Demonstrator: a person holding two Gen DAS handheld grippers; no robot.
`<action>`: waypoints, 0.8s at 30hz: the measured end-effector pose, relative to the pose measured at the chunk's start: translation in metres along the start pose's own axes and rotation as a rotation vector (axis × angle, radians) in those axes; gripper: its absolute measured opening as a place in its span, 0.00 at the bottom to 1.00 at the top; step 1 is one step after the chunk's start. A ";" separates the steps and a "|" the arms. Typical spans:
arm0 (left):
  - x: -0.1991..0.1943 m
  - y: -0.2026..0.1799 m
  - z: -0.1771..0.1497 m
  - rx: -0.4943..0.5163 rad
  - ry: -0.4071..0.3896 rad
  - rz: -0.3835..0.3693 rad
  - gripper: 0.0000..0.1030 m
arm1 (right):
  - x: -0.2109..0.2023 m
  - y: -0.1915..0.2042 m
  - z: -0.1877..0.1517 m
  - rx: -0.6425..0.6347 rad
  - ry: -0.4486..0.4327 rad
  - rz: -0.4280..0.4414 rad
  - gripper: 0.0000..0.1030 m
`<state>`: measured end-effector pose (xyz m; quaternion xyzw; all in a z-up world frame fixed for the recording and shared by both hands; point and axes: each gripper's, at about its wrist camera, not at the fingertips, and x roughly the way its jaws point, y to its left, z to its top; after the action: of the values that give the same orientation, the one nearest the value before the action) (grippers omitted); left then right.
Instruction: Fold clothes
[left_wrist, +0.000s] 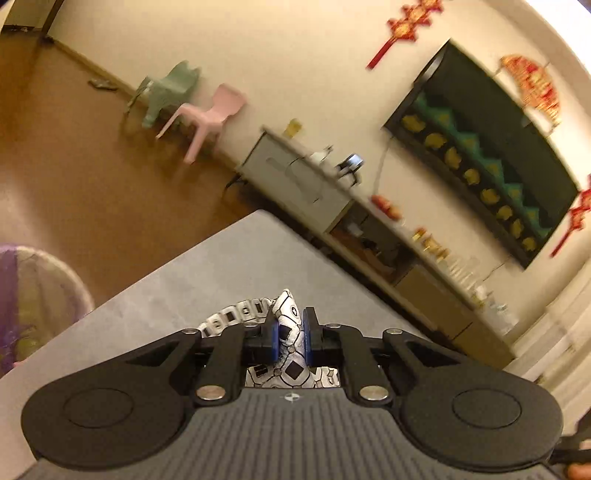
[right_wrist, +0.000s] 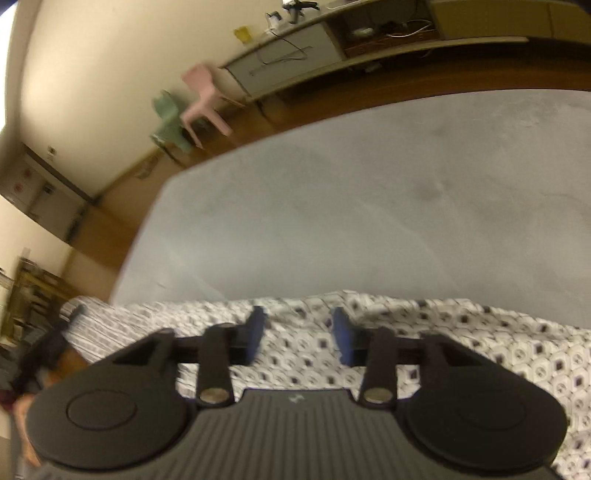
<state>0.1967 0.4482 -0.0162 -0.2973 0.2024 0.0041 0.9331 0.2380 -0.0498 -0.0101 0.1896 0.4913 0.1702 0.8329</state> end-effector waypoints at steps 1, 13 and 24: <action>-0.003 -0.002 0.000 0.003 -0.019 -0.023 0.12 | 0.002 0.002 -0.002 -0.015 -0.002 -0.035 0.52; -0.017 -0.003 0.013 -0.009 -0.157 -0.192 0.12 | -0.004 -0.002 0.005 0.027 -0.077 0.118 0.00; 0.044 -0.021 0.008 0.087 0.036 0.067 0.48 | -0.002 -0.056 0.039 0.261 -0.146 0.015 0.18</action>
<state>0.2431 0.4303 -0.0158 -0.2495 0.2289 0.0213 0.9407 0.2766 -0.1050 -0.0179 0.3117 0.4460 0.0970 0.8334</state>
